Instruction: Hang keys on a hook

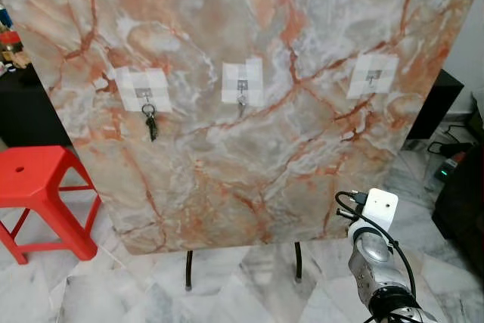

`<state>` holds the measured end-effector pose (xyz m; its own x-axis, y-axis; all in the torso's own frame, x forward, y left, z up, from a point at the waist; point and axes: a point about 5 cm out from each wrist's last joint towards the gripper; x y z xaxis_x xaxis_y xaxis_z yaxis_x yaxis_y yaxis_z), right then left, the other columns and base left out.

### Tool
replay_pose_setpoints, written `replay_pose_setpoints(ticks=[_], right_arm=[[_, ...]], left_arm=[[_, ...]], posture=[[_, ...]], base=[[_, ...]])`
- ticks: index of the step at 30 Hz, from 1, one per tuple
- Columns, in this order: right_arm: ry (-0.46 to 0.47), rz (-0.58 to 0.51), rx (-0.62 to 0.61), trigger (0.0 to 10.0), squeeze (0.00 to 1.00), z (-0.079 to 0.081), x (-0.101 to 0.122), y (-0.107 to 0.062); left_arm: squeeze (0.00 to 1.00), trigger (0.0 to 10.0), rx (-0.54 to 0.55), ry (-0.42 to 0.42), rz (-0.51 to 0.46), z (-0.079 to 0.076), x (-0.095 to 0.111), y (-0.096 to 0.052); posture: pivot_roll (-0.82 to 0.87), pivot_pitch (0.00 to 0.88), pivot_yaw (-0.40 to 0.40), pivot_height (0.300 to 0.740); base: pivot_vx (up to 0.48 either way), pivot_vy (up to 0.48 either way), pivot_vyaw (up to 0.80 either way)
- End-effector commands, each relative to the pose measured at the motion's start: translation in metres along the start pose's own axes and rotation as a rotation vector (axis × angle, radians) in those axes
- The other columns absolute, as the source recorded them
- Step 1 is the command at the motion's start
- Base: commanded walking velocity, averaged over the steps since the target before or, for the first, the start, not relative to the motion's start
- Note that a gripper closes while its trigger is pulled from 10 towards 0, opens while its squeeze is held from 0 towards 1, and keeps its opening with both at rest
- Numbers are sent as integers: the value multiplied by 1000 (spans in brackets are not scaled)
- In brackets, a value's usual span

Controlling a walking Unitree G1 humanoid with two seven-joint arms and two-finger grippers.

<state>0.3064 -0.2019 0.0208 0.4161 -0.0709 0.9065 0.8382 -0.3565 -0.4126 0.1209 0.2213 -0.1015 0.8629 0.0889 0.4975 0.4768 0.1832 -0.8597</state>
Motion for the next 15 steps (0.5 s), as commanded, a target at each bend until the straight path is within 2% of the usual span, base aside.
replay_pose_setpoints(ticks=[1,14,15], right_arm=[[-1,-35,-1,10000,0,1,10,2],[1,-22,-15,10000,0,0,8,2],[2,-22,-18,10000,0,0,8,2]], left_arm=[[0,10000,3,7,1,1,0,0],[0,10000,3,3,-11,1,1,0],[0,10000,1,4,-10,1,1,0]], posture=[[16,0,-47,740],[19,0,-46,740],[20,0,-47,740]], base=[[304,0,0],[313,0,0],[0,0,0]])
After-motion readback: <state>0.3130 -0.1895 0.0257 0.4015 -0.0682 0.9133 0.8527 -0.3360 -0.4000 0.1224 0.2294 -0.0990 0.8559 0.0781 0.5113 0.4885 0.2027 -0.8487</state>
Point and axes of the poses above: a point about 5 cm out from each wrist's last joint towards the gripper, its own y axis pointing out of the wrist towards the gripper, its own x axis along the axis of the wrist's last joint, z = x × y, and after that the axes turned 6 degrees about -y, right-handed
